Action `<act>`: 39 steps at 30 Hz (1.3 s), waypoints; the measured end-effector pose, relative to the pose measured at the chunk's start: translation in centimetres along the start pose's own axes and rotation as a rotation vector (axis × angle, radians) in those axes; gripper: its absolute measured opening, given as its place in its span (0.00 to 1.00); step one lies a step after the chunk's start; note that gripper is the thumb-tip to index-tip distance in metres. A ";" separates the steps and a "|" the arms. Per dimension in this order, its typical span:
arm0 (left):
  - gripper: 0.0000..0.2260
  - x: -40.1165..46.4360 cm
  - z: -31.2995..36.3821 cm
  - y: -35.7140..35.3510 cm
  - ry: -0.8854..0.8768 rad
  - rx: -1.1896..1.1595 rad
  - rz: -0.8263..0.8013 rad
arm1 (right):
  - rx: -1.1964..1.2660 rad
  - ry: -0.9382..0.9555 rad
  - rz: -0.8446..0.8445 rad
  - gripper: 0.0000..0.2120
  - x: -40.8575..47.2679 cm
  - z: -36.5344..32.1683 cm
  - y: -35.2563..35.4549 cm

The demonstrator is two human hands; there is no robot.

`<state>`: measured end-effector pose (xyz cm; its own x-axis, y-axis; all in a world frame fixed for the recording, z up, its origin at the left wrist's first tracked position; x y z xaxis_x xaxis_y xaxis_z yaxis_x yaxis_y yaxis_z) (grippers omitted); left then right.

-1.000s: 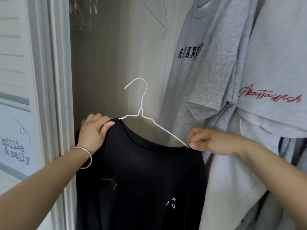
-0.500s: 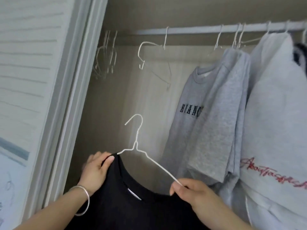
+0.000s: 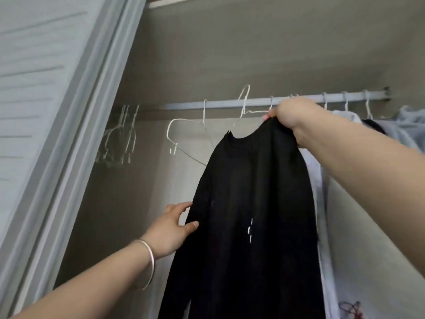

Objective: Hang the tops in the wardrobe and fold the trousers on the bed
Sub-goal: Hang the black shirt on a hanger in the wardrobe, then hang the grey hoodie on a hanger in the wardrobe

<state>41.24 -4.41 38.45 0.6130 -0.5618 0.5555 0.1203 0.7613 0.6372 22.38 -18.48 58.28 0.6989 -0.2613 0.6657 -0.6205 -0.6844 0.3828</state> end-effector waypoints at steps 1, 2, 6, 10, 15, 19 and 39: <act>0.23 0.7 0.4 1.2 -0.004 0.047 0.036 | -0.040 0.046 0.039 0.08 1.3 -0.9 0.4; 0.21 1.3 0.7 2.2 -0.010 0.095 0.070 | -0.109 0.074 0.078 0.11 2.7 -1.3 0.8; 0.17 3.1 1.0 5.1 -0.015 0.188 0.152 | -0.460 -0.006 0.168 0.17 6.0 -1.5 0.3; 0.18 4.2 0.5 5.9 0.033 0.273 0.132 | -0.435 -0.108 0.142 0.16 7.4 1.7 -0.8; 0.19 4.4 0.1 6.1 0.071 0.337 0.113 | -0.515 -0.207 0.103 0.15 7.8 4.5 -2.4; 0.19 2.9 0.1 5.7 0.107 0.388 0.037 | -0.653 -0.191 0.090 0.14 7.0 6.0 -3.1; 0.13 -56.1 10.4 10.4 1.113 1.161 0.373 | 0.432 1.030 -1.009 0.06 -40.0 -8.1 -34.3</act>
<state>-0.07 31.70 19.49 0.7578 0.4684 0.4542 -0.4502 -0.1286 0.8836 12.86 20.99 23.71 0.0941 0.8820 0.4617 0.2332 -0.4704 0.8511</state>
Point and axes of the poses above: each hand's wrist, its own x-axis towards the middle knuckle, its own y-axis out of the back of the hand, z = x × y, the point moved 5 cm from there along x, towards the middle knuckle, and after that the axes turned 15 degrees about -z, right-handed, at the moved point
